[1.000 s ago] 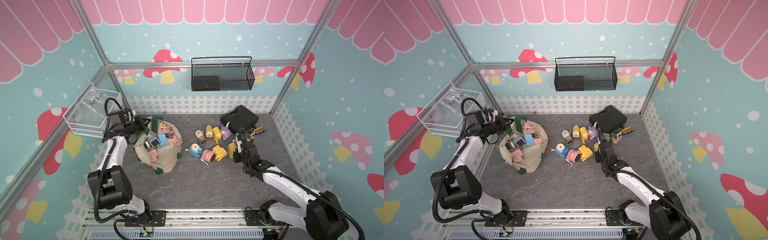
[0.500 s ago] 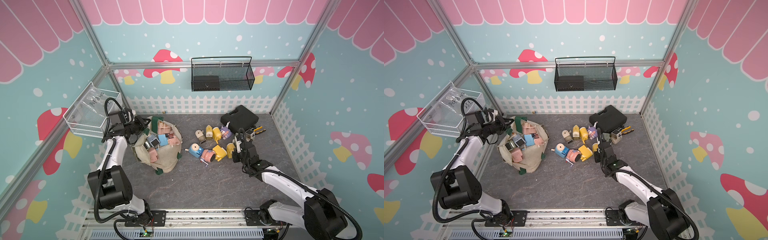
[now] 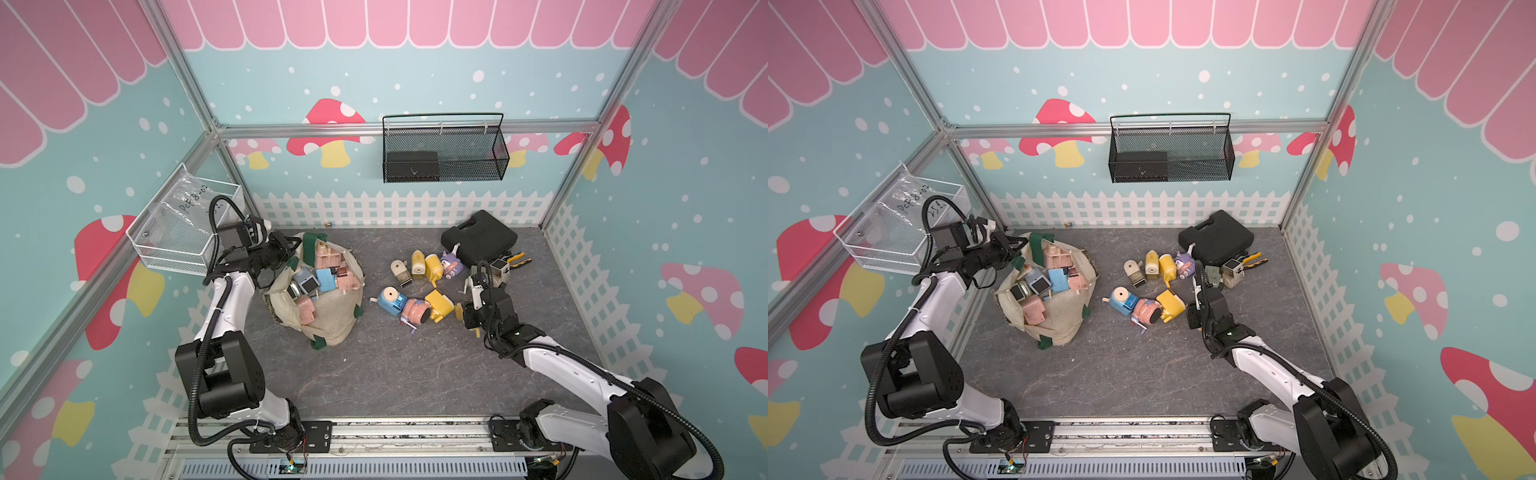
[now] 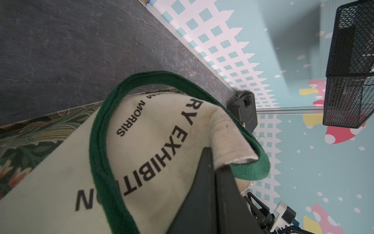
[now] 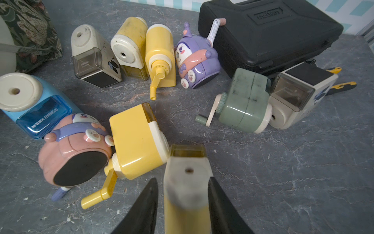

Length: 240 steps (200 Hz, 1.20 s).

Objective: Take out the pencil sharpeners from the tote bags
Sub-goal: Place the pencil sharpener at the center of the board.

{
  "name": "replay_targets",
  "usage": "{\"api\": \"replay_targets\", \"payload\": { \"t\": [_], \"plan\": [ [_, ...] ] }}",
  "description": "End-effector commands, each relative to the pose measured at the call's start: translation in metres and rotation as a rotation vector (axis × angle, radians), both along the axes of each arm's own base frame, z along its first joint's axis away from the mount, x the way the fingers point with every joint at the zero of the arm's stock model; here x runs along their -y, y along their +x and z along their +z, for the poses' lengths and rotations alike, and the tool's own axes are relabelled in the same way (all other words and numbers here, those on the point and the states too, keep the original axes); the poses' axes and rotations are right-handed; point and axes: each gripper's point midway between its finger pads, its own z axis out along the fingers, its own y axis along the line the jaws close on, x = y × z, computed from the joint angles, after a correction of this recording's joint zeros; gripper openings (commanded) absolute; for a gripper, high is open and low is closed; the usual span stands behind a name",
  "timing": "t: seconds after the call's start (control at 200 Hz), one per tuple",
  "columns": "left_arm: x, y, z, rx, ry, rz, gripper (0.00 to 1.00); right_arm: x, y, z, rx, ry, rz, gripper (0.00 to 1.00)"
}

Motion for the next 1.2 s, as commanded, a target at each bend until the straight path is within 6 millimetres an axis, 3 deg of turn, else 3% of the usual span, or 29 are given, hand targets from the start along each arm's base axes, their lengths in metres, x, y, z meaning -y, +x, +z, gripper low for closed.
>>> {"api": "replay_targets", "payload": {
  "t": [0.0,0.29,0.5,0.63,1.011,1.196],
  "plan": [
    [-0.001,0.001,0.005,0.024,-0.011,-0.006,0.0,-0.006,0.008,0.009,0.049,0.058,-0.001,0.03],
    [-0.001,0.001,0.005,0.026,-0.009,-0.005,0.0,-0.014,0.002,-0.011,0.006,0.09,0.037,0.05],
    [-0.001,0.001,0.005,0.024,-0.009,-0.004,0.0,-0.012,-0.004,-0.016,-0.005,0.092,0.037,0.34],
    [0.0,0.002,0.004,0.024,-0.008,-0.007,0.0,-0.013,-0.005,-0.014,-0.005,0.099,0.042,0.4],
    [-0.001,0.001,0.005,0.025,-0.008,-0.006,0.0,-0.018,0.003,0.01,0.032,0.104,0.064,0.5],
    [-0.001,0.001,0.005,0.026,-0.008,-0.007,0.0,-0.046,0.009,0.03,0.06,0.171,0.184,0.54]
  ]
}}
